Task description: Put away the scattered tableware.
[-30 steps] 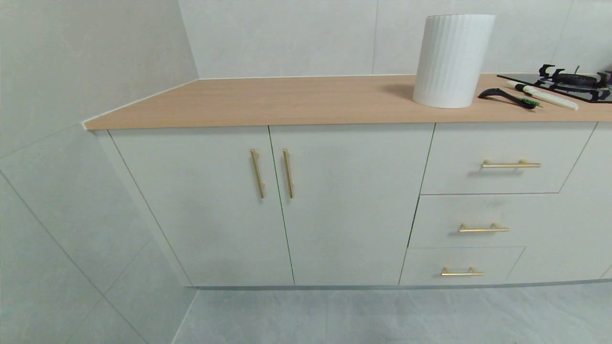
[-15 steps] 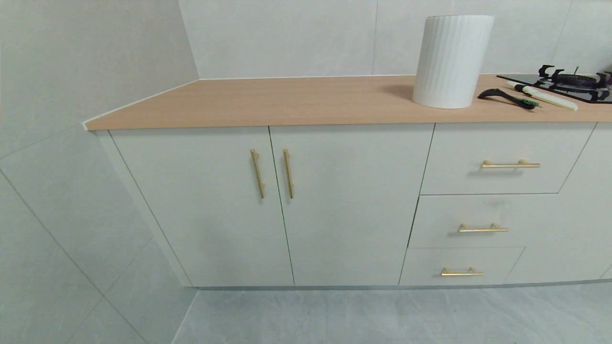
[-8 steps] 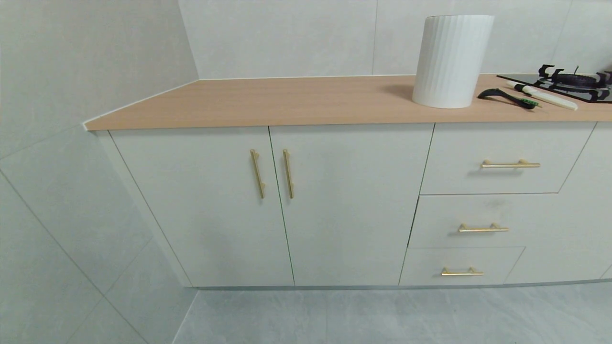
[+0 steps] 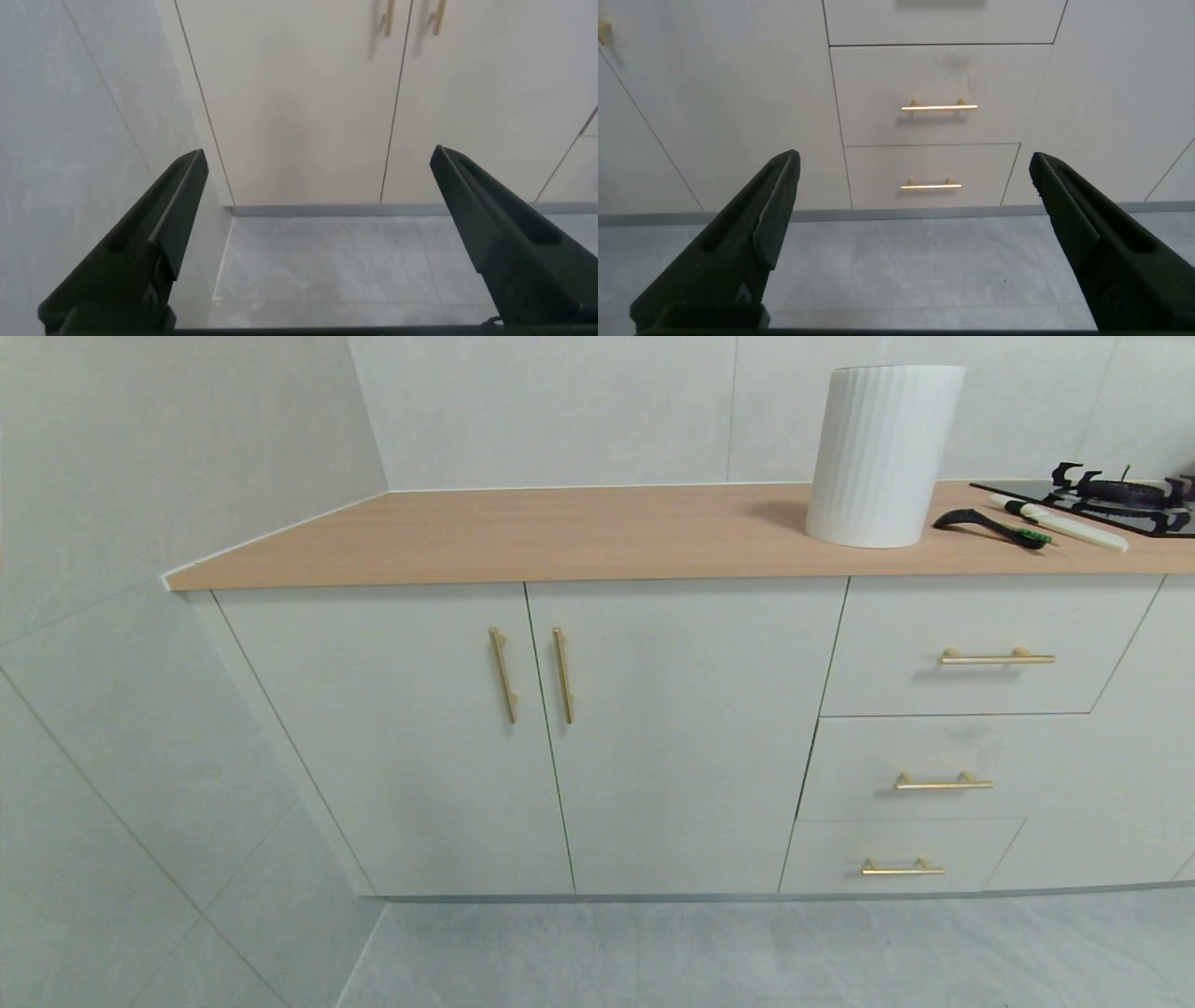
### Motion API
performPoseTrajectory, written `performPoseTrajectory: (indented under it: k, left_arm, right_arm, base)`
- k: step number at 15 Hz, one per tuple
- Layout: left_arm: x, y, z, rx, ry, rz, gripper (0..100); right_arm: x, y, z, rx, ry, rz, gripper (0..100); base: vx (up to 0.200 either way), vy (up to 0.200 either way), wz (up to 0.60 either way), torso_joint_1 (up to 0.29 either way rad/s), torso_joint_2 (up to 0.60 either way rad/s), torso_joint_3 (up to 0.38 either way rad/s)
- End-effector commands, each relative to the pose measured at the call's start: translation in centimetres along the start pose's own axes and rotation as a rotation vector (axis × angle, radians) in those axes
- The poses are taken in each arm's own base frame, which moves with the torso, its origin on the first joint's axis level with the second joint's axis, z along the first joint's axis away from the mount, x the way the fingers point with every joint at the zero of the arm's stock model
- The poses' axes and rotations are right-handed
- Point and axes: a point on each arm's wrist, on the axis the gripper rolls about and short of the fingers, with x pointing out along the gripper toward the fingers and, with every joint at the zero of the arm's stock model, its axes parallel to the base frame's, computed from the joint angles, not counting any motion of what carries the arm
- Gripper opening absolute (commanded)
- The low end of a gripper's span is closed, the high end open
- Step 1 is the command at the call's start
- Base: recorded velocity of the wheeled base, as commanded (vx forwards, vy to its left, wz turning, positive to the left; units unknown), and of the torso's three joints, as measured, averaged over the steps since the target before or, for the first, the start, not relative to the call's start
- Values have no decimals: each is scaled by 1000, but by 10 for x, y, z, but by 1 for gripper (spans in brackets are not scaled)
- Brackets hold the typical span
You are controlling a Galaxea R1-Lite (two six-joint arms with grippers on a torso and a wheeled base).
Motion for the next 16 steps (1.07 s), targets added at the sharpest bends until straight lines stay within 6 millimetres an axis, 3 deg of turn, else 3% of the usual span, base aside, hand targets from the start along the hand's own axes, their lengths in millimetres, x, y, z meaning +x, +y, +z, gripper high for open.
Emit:
performPoseTrajectory:
  k: [1, 7, 16]
  left_arm:
    - [0, 0, 0, 2, 2, 1, 100]
    - [0, 0, 0, 1, 1, -11, 100]
    - [0, 0, 0, -1, 1, -11, 100]
  right_arm:
    - [0, 0, 0, 11, 1, 0, 100]
    - [0, 0, 0, 14, 1, 2, 100]
    - [0, 0, 0, 14, 1, 2, 100]
  base:
    - [0, 0, 0, 0, 0, 0]
    - [0, 0, 0, 0, 0, 0]
    - [0, -200, 0, 4, 2, 0]
